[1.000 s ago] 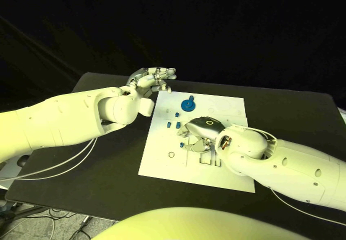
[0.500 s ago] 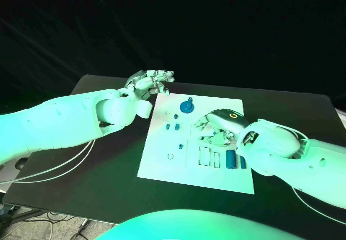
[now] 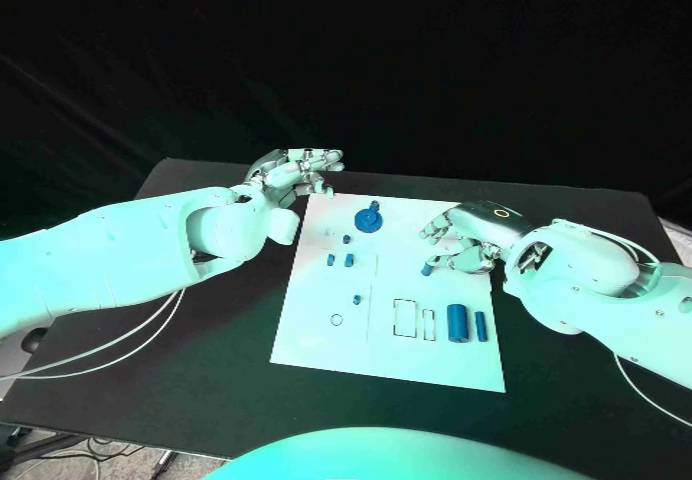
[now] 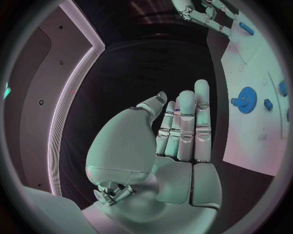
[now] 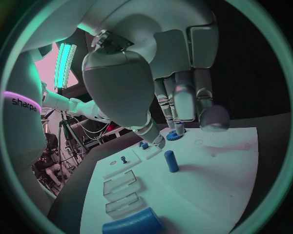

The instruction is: Assemble the parts on the task board

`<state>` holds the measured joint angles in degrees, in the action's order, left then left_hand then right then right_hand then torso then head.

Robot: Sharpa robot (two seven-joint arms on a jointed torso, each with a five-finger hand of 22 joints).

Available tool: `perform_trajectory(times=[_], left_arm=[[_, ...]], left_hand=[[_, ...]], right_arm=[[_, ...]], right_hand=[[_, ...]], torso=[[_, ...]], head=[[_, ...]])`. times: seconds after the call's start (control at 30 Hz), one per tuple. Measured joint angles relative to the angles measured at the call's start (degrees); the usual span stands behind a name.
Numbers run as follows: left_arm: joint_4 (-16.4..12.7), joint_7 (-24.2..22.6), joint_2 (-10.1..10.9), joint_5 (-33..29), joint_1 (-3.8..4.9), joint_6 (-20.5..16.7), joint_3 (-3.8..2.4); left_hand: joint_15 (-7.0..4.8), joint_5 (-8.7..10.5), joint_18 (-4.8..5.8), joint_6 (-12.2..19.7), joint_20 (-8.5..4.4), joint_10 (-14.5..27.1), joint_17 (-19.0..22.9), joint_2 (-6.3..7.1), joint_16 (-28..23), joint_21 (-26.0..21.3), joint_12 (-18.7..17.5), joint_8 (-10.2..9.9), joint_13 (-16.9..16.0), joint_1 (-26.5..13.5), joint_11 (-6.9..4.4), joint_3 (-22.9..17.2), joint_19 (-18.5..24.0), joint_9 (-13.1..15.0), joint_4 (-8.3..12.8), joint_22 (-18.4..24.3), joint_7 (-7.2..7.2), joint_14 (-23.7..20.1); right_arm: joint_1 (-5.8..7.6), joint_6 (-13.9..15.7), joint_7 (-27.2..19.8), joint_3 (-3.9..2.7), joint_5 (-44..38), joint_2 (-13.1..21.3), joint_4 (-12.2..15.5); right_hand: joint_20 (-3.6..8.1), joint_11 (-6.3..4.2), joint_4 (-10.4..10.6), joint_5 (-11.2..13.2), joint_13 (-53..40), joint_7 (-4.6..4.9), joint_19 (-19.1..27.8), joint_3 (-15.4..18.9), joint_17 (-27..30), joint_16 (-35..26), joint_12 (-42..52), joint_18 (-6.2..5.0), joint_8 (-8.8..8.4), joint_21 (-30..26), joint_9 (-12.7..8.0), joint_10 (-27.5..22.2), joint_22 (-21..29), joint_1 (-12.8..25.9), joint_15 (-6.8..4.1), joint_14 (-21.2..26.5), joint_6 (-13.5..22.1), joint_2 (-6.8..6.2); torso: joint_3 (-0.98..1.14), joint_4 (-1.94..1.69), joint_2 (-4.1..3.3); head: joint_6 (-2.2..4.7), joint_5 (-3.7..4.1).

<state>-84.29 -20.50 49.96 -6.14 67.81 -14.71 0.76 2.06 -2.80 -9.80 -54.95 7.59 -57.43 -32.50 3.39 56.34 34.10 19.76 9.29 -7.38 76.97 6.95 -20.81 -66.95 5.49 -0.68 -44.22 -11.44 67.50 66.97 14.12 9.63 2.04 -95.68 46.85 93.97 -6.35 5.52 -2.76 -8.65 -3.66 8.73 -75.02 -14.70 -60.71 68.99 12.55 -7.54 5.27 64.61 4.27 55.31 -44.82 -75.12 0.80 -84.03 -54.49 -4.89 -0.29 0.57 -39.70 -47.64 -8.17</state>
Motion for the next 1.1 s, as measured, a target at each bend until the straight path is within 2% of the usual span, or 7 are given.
perform_trajectory(times=[0.2,0.27,0.67,0.73,0.93,1.07,1.1], left_arm=[[0.0,0.0,0.0,0.1,0.00,0.1,0.01],[0.0,0.0,0.0,0.1,0.00,0.1,0.01],[0.1,0.0,0.2,0.2,0.00,0.1,0.01],[0.1,0.0,0.2,0.2,0.00,0.1,0.01],[0.2,0.0,0.2,0.2,0.00,0.2,0.01],[0.2,0.0,0.2,0.2,-0.01,0.2,0.01],[0.2,0.0,0.2,0.2,-0.01,0.2,0.01]], left_hand=[[0.00,0.00,0.00,0.0,0.00,0.0,0.0,0.00,0.0,0.0,0.0,0.0,0.0,0.0,0.00,0.0,0.0,0.0,0.0,0.0,0.00,0.0],[0.00,0.00,0.00,0.0,0.00,0.0,0.0,0.00,0.0,0.0,0.0,0.0,0.0,0.0,0.00,0.0,0.0,0.0,0.0,0.0,0.00,0.0],[0.00,0.00,-0.01,0.0,0.00,0.0,0.0,0.00,0.0,0.0,0.0,0.0,0.0,0.0,0.00,0.0,0.0,0.0,0.0,0.0,0.00,0.0],[0.00,0.00,0.00,0.0,0.00,0.0,0.0,0.00,0.0,0.0,0.0,0.0,0.0,0.0,0.00,0.0,0.0,0.0,0.0,0.0,0.00,0.0],[0.00,0.00,0.00,0.0,0.00,0.0,0.0,0.00,0.0,0.0,0.0,0.0,0.0,0.0,0.00,0.0,0.0,0.0,0.0,0.0,0.01,0.0],[0.00,0.00,0.00,0.0,0.00,0.0,0.0,0.00,0.0,0.0,0.0,0.0,0.0,0.0,0.00,0.0,0.0,0.0,0.0,0.0,0.01,0.0],[0.00,0.00,0.00,0.0,0.00,0.1,0.0,0.00,0.0,0.0,0.2,0.0,0.0,0.0,0.10,0.0,0.0,0.0,0.0,0.0,0.00,0.0]], right_arm=[[-0.10,-1.5,0.1,0.16,0.1,-1.4,-1.2],[-0.14,-2.2,0.1,0.21,0.1,-1.5,-1.2],[-0.73,-5.6,0.0,0.34,0.1,-0.9,-0.4],[-0.73,-5.8,0.0,0.33,0.1,-0.9,-0.3],[-0.72,-6.1,0.0,0.28,0.1,-0.9,-0.5],[-0.73,-6.2,0.1,0.29,0.0,-1.1,-1.0],[-0.75,-6.3,0.1,0.30,0.0,-1.2,-1.2]], right_hand=[[0.12,0.07,0.0,0.0,0.0,-0.28,-0.1,0.0,0.1,0.0,0.0,0.00,0.00,0.0,0.0,-0.1,0.0,-0.4,-0.13,0.1,-0.3,0.41],[0.21,-0.27,0.0,0.0,0.0,-0.34,-0.2,0.0,0.1,0.0,0.3,0.00,0.00,0.0,0.0,0.3,0.0,-0.4,-0.40,0.0,-0.8,0.42],[0.41,-0.43,0.4,-0.6,-0.1,-0.22,-0.4,0.4,0.2,0.0,1.6,0.00,0.01,0.0,0.2,2.5,-0.2,-0.4,-0.41,0.0,-3.1,0.42],[0.41,-0.51,0.4,-0.6,0.0,-0.50,-0.4,0.4,0.2,0.0,1.6,0.00,0.01,0.0,0.2,3.0,-0.2,-0.4,-0.41,0.0,-3.4,0.44],[0.61,-0.64,0.6,-0.8,0.0,-0.36,-0.6,0.1,0.2,0.0,1.6,0.00,0.01,0.0,0.2,3.5,-0.4,-0.9,-0.41,0.0,-4.1,0.96],[0.62,-0.93,0.4,-0.1,0.1,-0.81,-0.6,-1.7,0.1,0.0,1.6,0.01,0.29,0.0,0.3,4.3,-0.6,-1.7,-0.83,0.0,-5.1,2.41],[0.82,-0.77,0.5,0.2,0.1,-0.77,-0.8,-2.1,0.1,0.0,1.6,0.01,0.44,0.0,0.3,4.5,-0.6,-1.7,-0.83,0.0,-5.3,2.42]], torso=[[-0.01,-0.06,-0.02],[-0.02,-0.09,-0.04],[-0.02,-0.02,-0.08],[-0.02,-0.03,-0.07],[-0.02,-0.05,-0.04],[-0.02,-0.05,-0.04],[-0.02,-0.05,-0.04]], head=[[0.02,0.23],[0.02,0.32],[-0.23,0.32],[-0.24,0.36],[-0.16,0.46],[-0.10,0.50],[-0.10,0.51]])
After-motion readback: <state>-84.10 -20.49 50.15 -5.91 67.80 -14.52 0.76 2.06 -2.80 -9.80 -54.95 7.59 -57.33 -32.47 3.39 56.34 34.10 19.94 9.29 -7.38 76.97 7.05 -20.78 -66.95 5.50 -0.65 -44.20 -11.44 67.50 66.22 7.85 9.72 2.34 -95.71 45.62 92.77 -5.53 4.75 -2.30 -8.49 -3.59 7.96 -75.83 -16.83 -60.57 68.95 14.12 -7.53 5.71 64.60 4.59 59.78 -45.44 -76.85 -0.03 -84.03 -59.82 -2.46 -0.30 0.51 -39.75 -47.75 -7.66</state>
